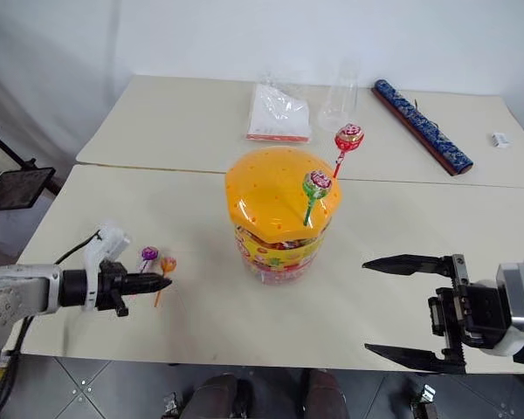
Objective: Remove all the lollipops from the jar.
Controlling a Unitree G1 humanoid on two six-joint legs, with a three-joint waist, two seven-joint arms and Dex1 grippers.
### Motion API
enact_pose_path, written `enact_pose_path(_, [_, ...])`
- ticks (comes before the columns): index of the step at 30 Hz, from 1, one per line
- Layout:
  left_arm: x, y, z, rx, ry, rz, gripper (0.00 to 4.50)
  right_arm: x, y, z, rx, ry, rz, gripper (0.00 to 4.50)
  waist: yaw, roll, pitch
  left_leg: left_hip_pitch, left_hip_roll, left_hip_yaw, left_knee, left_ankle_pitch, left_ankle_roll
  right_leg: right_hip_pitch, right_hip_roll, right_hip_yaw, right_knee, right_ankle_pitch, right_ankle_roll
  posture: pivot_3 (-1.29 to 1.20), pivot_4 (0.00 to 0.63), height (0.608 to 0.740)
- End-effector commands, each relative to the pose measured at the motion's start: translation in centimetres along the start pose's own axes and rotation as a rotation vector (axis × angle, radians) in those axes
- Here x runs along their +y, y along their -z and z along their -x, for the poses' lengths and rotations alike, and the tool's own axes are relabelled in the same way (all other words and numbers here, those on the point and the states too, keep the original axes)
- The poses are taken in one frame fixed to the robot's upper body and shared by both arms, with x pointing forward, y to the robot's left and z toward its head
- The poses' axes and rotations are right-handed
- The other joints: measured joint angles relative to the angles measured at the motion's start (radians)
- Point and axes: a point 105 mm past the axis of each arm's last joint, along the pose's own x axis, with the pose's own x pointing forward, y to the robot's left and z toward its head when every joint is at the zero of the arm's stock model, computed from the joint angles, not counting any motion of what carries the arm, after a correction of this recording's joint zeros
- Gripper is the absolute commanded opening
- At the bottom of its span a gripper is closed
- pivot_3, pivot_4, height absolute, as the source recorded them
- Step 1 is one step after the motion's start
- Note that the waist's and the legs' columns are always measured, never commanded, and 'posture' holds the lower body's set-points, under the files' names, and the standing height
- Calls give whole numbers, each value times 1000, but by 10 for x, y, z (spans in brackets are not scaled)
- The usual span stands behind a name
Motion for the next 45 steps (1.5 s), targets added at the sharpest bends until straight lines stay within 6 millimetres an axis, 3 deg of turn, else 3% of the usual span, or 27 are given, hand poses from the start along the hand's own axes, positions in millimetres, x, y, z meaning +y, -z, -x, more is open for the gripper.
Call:
enact_pose_path(1, [5,-6,6,-46,-40,-12,244,-1,-13,-2,-79,44,38,4500,1,0,0,0,0,0,0,0,0,0,0,0,0,0,0,0,150,740])
enact_pose_path(4, [8,4,9,14,-45,18,955,8,-10,-7,-83,25,25,4500,-1,0,0,0,0,0,0,-1,-1,-1,-2,1,1,0,0,0,150,740])
enact_pose_path(6, [1,-1,9,-10,8,4,1540,11,-8,-10,-76,21,25,4500,-1,0,0,0,1,0,-1,-1,-2,-2,-2,0,1,0,-1,0,150,740])
enact_pose_path(9, [-2,-21,18,-106,48,-57,2431,6,-9,-11,-82,62,39,4500,-2,0,0,0,1,1,-1,-1,-3,-2,0,0,1,-1,-1,0,150,740])
enact_pose_path(13, [-13,-49,47,-254,157,-223,3667,-10,-19,-16,-147,184,40,4500,-3,0,0,0,2,2,-1,-1,-3,-3,-1,0,1,-1,-2,0,150,740])
enact_pose_path(19, [-25,-74,73,-567,282,-420,3667,-60,-28,-21,-237,404,-59,4500,-10,3,0,0,3,5,-1,-2,-4,-5,-2,-2,1,-1,-3,0,150,740])
enact_pose_path(23, [-41,-76,80,-762,421,-346,3667,-100,-22,-28,-234,511,-80,4500,-21,3,0,0,4,6,-1,-2,-3,-5,0,-3,2,-1,-3,0,150,740])
enact_pose_path(28, [-64,-77,75,-862,523,-319,3667,-124,-14,-40,-200,523,-80,4500,-26,3,0,-1,3,6,-1,-2,-3,-6,3,-4,3,-1,-2,0,150,740])
enact_pose_path(34, [-80,-88,73,-924,573,-351,3667,-123,-9,-54,-178,427,-116,4500,-25,3,0,-1,2,7,0,-1,-1,-6,3,-5,3,-1,-2,0,150,740])
enact_pose_path(37, [-80,-97,77,-990,572,-350,3705,-122,-9,-57,-203,411,-125,3962,-25,3,0,-1,2,7,0,-1,-1,-5,3,-5,3,-1,-2,0,150,740])
enact_pose_path(45, [-79,-95,77,-1002,576,-345,3705,-118,-10,-58,-245,368,-140,1361,-27,3,0,-1,2,7,-1,-1,-1,-6,3,-6,3,-1,-2,0,150,740])
